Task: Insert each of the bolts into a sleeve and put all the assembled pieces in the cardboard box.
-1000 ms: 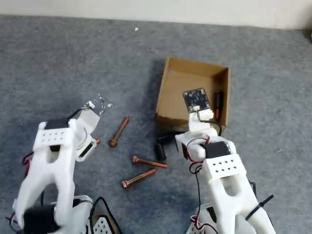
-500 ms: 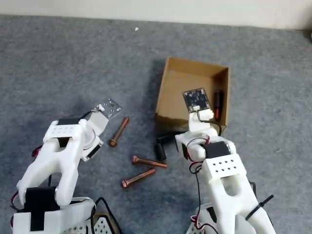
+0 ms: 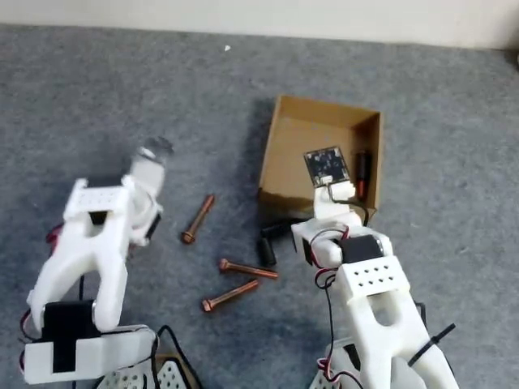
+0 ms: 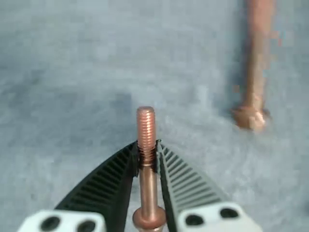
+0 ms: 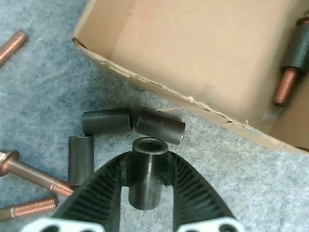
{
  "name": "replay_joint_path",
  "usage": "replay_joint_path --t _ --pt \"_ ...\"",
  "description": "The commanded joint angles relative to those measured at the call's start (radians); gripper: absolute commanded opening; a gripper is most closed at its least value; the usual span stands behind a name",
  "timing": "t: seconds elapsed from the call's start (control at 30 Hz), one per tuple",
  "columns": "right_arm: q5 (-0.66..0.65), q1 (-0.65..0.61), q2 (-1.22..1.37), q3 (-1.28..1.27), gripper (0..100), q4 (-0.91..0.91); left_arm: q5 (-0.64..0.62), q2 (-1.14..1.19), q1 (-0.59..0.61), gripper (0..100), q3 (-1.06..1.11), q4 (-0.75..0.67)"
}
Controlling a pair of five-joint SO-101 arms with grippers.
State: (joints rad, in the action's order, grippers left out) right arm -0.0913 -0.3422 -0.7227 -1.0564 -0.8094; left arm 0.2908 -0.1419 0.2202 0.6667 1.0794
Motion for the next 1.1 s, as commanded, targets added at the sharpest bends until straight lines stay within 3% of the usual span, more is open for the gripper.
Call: replay_joint_path --t 0.0,0.1,0.3,0.53,0.83,1.07 --pt "-0.008 0.013 -0.036 0.002 0.5 0.027 -0.252 -0.008 -0.028 1 -0.153 0.078" --pt "-0.008 0.013 -0.036 0.002 0.5 0.027 -0.397 -0.008 -0.024 1 -0.191 0.071" --pt "-0.008 0.019 -0.036 0.001 0.5 0.027 -0.919 -0.008 -0.022 1 -0.148 -0.025" --pt "-0.009 0.044 -0.036 0.002 0.5 0.027 -1.263 0.002 -0.03 1 -0.102 -0.064" --pt "-0.009 0.044 -0.038 0.002 0.5 0.027 -1.303 -0.007 -0.03 2 -0.01 -0.18" --pt "-0.009 0.044 -0.038 0.002 0.5 0.027 -1.237 -0.008 -0.03 26 -0.019 -0.169"
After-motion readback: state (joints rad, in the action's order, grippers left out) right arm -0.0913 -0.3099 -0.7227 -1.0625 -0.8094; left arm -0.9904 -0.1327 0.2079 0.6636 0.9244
